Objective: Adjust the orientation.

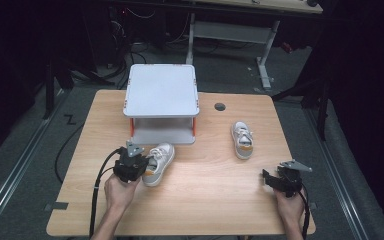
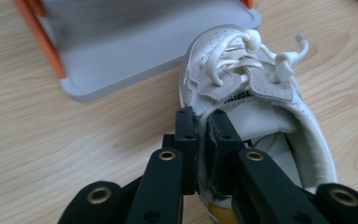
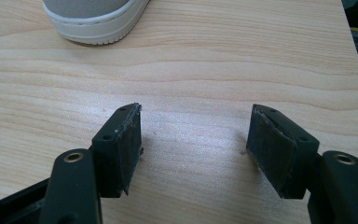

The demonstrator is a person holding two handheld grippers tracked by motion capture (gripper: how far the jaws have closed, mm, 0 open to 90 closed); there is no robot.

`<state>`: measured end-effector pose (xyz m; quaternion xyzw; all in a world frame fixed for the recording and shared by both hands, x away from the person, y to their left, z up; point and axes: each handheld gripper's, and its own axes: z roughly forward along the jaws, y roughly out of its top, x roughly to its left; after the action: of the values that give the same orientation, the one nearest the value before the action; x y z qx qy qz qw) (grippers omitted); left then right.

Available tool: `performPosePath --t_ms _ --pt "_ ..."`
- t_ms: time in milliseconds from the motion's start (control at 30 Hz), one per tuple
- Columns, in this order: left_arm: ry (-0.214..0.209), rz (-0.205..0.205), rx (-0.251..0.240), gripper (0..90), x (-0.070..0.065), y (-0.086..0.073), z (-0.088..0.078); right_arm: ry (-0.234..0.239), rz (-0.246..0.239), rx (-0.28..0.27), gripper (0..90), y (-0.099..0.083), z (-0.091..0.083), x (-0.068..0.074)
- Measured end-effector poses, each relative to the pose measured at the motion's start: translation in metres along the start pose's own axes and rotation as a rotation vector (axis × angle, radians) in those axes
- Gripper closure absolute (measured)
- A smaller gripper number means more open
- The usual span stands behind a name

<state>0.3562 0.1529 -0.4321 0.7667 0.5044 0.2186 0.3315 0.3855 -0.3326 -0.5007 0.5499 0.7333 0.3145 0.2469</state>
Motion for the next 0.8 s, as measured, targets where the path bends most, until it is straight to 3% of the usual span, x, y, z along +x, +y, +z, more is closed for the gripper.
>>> performPosePath --t_ms 367,467,533,733,800 --pt "-0.035 0.048 0.057 83.9 -0.049 0.018 0.027 0.0 -0.001 0.0 34.9 0.0 0.0 0.0" --pt "-0.033 0.059 0.063 83.9 -0.057 0.02 0.032 -0.001 -0.001 0.0 34.9 0.0 0.0 0.0" --pt "-0.009 0.077 0.067 83.9 -0.069 0.024 0.037 -0.001 -0.001 0.0 34.9 0.0 0.0 0.0" --pt "-0.001 0.099 0.087 82.8 -0.084 0.027 0.044 0.0 -0.001 0.0 34.9 0.0 0.0 0.0" --pt "-0.02 0.101 0.089 81.3 -0.087 0.028 0.044 0.0 -0.001 0.001 34.8 0.0 0.0 0.0"
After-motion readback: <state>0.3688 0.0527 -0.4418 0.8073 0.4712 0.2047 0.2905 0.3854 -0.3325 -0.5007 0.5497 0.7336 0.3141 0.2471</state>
